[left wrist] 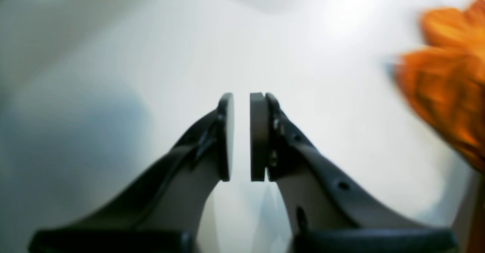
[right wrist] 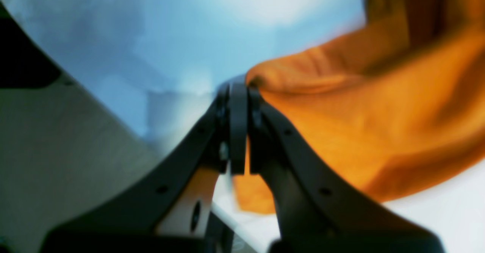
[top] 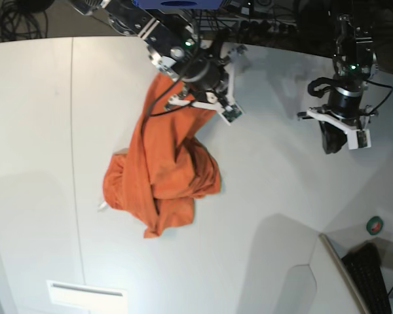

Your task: Layout the t-shirt on the table in an organized manner, then fold the t-shirt properly

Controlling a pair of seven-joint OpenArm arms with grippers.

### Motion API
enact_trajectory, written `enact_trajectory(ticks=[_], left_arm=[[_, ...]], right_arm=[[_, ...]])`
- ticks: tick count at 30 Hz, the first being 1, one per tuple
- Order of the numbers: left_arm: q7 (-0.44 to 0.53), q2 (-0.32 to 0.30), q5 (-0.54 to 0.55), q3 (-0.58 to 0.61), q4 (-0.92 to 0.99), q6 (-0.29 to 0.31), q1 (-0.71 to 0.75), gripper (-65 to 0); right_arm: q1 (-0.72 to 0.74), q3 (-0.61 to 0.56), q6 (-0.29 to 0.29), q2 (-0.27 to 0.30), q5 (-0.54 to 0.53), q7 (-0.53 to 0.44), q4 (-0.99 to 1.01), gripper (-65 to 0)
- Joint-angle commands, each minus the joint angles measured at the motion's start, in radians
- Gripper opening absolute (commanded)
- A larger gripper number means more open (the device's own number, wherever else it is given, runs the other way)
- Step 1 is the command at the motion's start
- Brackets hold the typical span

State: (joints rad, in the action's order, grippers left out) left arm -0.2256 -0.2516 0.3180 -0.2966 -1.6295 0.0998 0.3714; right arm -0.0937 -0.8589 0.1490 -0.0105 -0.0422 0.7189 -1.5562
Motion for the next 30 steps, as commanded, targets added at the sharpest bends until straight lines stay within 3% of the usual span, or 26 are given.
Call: enact_trajectory(ticks=[1, 6, 9, 11, 13, 18, 21, 23, 27, 30], left_arm=[[0.024, -0.007, 0.002, -0.029, -0.019, 0.004, 0.001, -57.1], [-0.034, -0.007, -0.001, -0.125, 0.005, 0.005, 0.011, -56.4], [-0.146, -0.007, 0.0, -0.137, 0.011, 0.007, 0.008, -56.3], [-0.165, -0.001, 0.002, -0.134, 0.011, 0.008, 0.013, -56.3], [-0.165, 0.005, 0.002, -0.131, 0.004, 0.008, 0.018, -56.3], [-0.174, 0.044, 0.002, -0.011, -0.059, 0.008, 0.047, -56.3], [-0.173, 0.044, 0.002, 0.106, -0.101, 0.008, 0.07, -56.3], [-0.173, 0.047, 0.002, 0.161, -0.111, 0.008, 0.073, -56.4], [-0.173, 0.074, -0.003, 0.204, -0.11, 0.007, 0.074, -56.4], [-0.169, 0.116, 0.0, 0.21, -0.114, 0.007, 0.074, -56.8]], right_arm=[[0.035, -0.015, -0.002, -0.021, 0.0, -0.018, 0.006, -65.0], [0.102, -0.046, -0.002, -0.072, 0.0, 0.031, 0.055, -65.0], [0.117, -0.046, -0.002, -0.082, 0.0, 0.183, -0.045, -42.3], [0.131, -0.047, -0.002, -0.078, 0.0, 0.291, -0.143, -40.5], [0.131, -0.03, -0.002, -0.056, 0.003, 0.319, -0.252, -42.3], [0.13, 0.185, -0.001, 0.037, 0.003, 0.316, -0.381, -42.2], [0.167, 0.35, -0.002, 0.059, 0.003, 0.295, -0.315, -42.2], [0.223, 0.401, -0.009, 0.094, 0.0, 0.278, -0.229, -42.2], [0.354, 0.405, -0.133, 0.119, 0.0, 0.229, -0.003, -42.2], [0.446, 0.407, -0.202, 0.102, 0.0, 0.103, 0.179, -42.2]])
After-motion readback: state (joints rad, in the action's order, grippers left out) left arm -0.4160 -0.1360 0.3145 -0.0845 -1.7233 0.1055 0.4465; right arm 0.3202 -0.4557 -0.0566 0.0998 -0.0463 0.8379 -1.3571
